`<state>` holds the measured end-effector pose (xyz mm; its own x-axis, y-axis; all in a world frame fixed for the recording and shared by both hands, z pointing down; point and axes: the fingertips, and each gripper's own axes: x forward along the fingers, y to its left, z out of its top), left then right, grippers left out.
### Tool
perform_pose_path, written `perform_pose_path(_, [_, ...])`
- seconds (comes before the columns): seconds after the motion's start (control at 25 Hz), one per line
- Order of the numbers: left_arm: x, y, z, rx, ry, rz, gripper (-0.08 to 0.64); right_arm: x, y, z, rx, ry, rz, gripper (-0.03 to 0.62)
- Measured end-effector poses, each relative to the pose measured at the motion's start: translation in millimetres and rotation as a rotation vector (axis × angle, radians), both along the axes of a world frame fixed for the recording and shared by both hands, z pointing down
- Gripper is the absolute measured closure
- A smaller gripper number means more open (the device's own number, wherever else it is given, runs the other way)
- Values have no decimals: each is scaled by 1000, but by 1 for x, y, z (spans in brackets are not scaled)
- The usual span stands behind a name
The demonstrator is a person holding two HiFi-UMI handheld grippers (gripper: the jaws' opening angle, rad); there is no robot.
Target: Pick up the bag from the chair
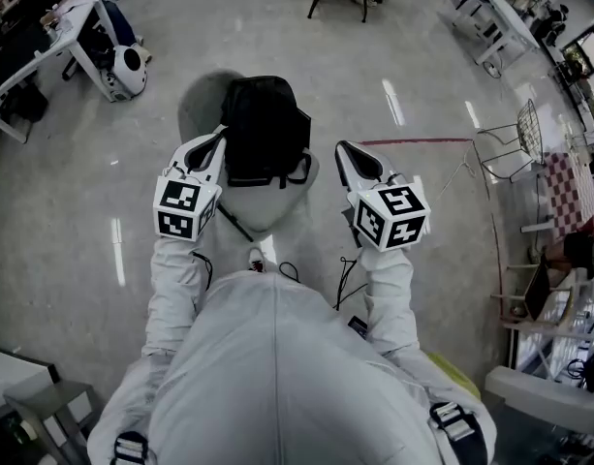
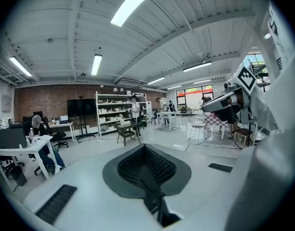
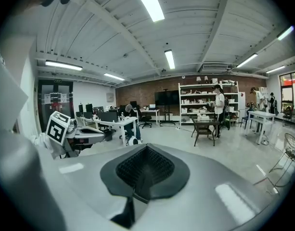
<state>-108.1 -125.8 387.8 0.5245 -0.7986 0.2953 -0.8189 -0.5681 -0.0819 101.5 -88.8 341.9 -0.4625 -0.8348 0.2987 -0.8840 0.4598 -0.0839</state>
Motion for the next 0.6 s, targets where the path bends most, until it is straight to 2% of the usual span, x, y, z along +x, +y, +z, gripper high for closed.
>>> perform_pose_path(0.32, [-5, -43, 19, -42, -1, 18, 554, 2, -36, 19, -43, -2, 51, 581])
perform_pose_path(0.6, [-9, -66, 33, -78, 2, 8, 554, -1, -54, 29, -69, 25, 43, 580])
